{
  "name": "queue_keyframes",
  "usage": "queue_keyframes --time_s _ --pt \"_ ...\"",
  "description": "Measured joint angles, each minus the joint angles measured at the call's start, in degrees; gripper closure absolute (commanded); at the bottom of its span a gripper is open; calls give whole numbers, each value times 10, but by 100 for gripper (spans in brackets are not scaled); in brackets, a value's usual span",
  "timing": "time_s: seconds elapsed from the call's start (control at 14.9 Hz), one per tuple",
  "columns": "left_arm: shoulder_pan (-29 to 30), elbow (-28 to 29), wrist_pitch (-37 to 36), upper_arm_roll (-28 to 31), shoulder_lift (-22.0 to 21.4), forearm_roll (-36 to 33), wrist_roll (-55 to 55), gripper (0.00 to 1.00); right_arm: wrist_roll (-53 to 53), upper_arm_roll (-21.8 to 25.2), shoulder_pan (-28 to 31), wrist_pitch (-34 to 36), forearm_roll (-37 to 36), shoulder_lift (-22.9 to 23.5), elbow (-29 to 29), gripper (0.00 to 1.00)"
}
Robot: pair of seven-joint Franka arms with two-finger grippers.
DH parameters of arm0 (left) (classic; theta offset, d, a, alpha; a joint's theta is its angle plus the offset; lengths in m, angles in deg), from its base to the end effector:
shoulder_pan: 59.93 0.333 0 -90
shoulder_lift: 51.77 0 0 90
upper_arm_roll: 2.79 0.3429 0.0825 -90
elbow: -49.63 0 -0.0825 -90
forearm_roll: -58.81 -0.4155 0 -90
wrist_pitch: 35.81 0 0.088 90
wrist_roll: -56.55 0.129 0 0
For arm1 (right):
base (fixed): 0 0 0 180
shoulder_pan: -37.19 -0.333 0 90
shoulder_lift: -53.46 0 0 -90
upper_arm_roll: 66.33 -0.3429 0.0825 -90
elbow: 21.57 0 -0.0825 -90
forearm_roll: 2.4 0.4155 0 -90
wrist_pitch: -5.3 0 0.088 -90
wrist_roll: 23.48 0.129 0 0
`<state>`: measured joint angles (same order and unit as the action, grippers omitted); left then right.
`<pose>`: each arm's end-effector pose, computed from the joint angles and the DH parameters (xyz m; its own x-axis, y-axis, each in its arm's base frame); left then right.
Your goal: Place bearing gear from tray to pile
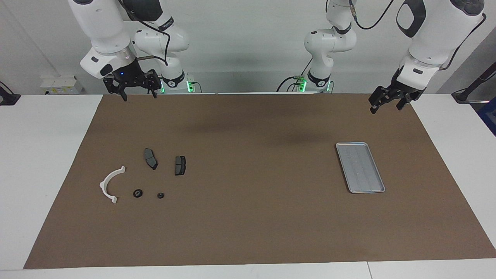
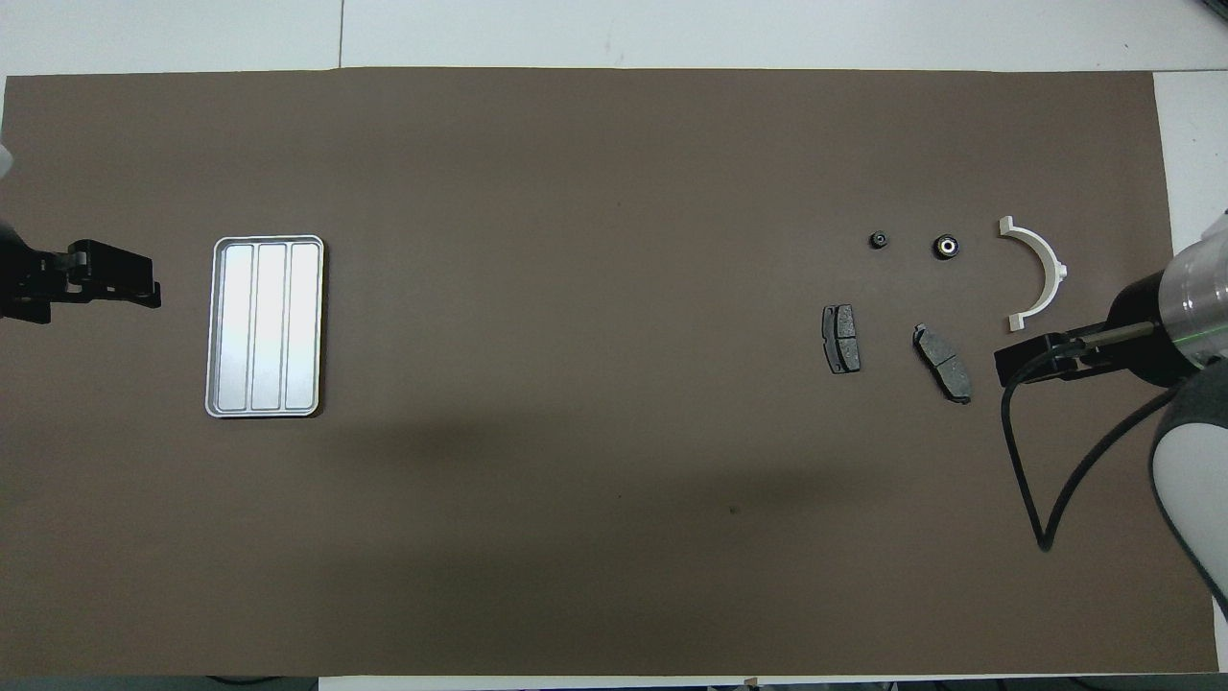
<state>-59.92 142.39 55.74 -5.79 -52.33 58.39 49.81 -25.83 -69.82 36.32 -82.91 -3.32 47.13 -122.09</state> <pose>0.5833 -0.0297 0.6132 0.9978 0.0652 -0.0104 0.0651 -0.9978 -0.0091 0.5372 0.0404 0.5973 0.9878 0.1149 -0.1052 0.1174 -0.9929 0.0184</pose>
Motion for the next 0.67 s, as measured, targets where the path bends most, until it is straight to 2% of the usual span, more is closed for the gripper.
queue_keyframes --time_s 0.4,0.67 --pt "0 0 0 0 0 0 0 0 0 0 3 -2 0 11 1 0" --pt "0 0 0 0 0 0 0 0 0 0 3 -5 0 35 17 0"
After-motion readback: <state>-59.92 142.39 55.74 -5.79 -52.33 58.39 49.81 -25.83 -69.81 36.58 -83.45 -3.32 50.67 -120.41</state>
